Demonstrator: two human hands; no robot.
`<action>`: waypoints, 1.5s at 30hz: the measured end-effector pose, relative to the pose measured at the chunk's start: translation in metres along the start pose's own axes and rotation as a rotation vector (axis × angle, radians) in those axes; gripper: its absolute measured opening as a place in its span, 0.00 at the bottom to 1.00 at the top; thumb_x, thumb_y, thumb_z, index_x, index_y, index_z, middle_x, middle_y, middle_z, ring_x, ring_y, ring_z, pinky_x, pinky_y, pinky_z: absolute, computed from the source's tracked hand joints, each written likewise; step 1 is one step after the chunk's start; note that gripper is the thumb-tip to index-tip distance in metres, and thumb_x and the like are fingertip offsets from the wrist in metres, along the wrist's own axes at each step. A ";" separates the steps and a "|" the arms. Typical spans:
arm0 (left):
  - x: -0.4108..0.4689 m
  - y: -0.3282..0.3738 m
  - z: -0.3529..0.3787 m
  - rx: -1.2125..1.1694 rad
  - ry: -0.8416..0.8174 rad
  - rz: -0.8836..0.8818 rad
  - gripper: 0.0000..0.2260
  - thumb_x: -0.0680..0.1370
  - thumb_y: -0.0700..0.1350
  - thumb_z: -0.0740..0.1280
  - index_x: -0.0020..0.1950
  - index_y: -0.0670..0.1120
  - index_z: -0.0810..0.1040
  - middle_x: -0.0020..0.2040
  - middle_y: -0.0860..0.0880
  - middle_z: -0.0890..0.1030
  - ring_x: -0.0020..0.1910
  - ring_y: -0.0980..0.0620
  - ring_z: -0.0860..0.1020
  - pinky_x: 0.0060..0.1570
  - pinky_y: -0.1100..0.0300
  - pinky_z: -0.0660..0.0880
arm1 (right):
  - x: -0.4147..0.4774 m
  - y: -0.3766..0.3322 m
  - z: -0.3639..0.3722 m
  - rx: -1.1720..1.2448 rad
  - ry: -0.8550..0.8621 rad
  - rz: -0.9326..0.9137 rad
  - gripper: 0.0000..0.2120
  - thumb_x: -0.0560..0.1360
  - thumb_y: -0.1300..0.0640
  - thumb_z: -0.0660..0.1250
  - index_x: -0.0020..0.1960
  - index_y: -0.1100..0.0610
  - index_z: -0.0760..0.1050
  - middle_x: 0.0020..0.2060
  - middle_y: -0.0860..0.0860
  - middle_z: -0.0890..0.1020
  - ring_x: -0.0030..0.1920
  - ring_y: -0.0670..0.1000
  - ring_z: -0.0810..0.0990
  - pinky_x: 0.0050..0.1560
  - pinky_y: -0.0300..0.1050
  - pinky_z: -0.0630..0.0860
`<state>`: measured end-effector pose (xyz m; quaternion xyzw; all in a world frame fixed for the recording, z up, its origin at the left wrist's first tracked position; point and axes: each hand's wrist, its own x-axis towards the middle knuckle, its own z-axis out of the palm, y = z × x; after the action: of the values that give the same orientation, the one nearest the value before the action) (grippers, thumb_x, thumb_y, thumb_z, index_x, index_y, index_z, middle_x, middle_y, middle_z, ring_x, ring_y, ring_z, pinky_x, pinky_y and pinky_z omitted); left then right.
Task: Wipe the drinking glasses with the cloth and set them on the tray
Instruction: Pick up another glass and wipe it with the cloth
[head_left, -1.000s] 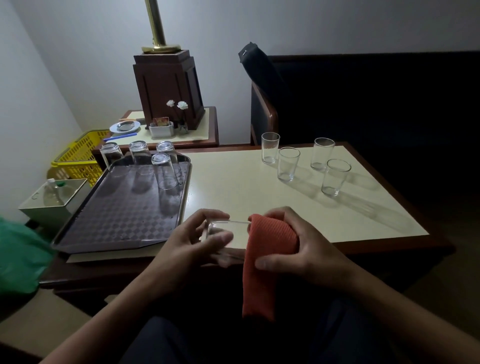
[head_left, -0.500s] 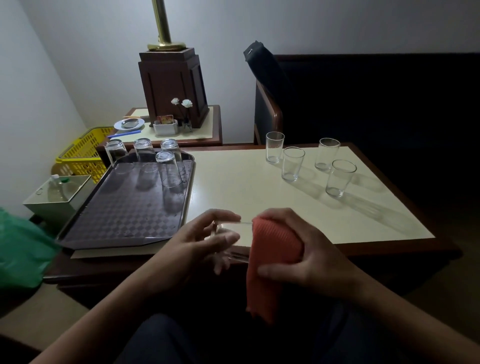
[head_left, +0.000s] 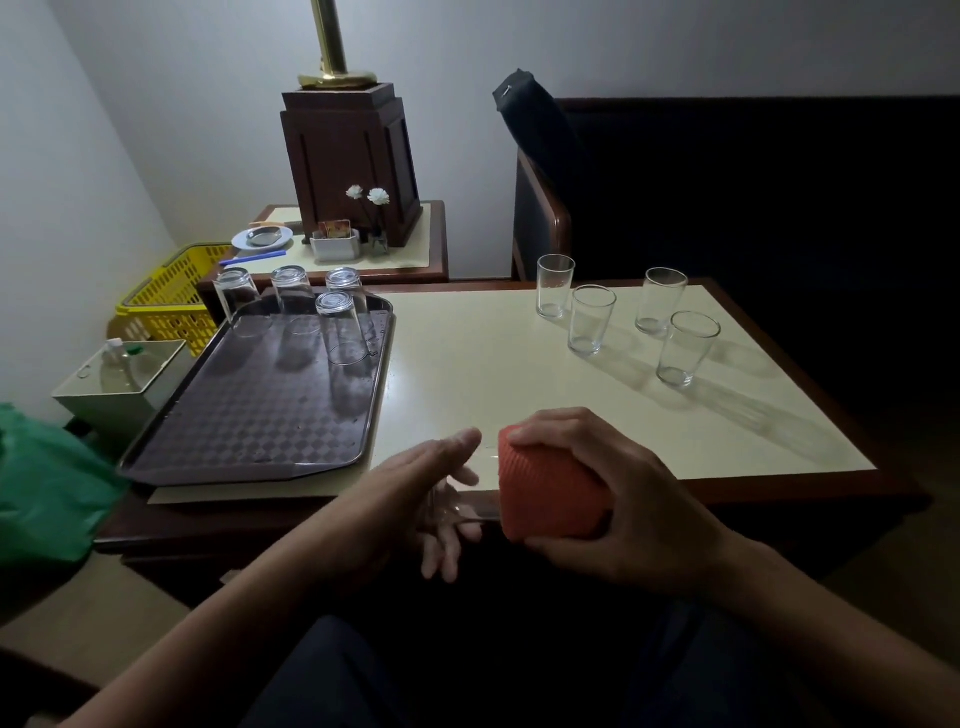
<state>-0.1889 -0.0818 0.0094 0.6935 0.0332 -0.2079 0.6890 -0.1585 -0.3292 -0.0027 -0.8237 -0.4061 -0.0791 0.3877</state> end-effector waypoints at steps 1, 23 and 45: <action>-0.002 0.000 0.000 0.061 -0.025 -0.004 0.29 0.77 0.64 0.69 0.61 0.38 0.73 0.41 0.36 0.82 0.33 0.41 0.80 0.31 0.57 0.76 | 0.000 0.003 -0.001 0.052 -0.001 0.035 0.38 0.67 0.55 0.86 0.72 0.46 0.74 0.66 0.41 0.78 0.65 0.47 0.80 0.59 0.36 0.78; 0.001 -0.003 -0.007 0.034 0.031 0.142 0.23 0.79 0.55 0.72 0.65 0.40 0.76 0.51 0.30 0.82 0.32 0.41 0.80 0.31 0.56 0.77 | 0.004 -0.004 0.002 0.363 -0.052 0.308 0.35 0.69 0.51 0.84 0.72 0.42 0.73 0.60 0.42 0.80 0.57 0.48 0.84 0.50 0.44 0.85; 0.001 -0.006 -0.015 -0.016 -0.076 0.263 0.21 0.76 0.40 0.72 0.69 0.49 0.76 0.66 0.40 0.80 0.57 0.36 0.83 0.62 0.43 0.79 | 0.005 -0.004 0.006 0.744 -0.019 0.478 0.28 0.71 0.57 0.82 0.67 0.43 0.77 0.56 0.53 0.82 0.53 0.54 0.86 0.50 0.52 0.86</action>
<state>-0.1865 -0.0668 0.0032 0.6780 -0.0823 -0.1417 0.7165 -0.1596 -0.3203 -0.0021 -0.6997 -0.2086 0.1719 0.6614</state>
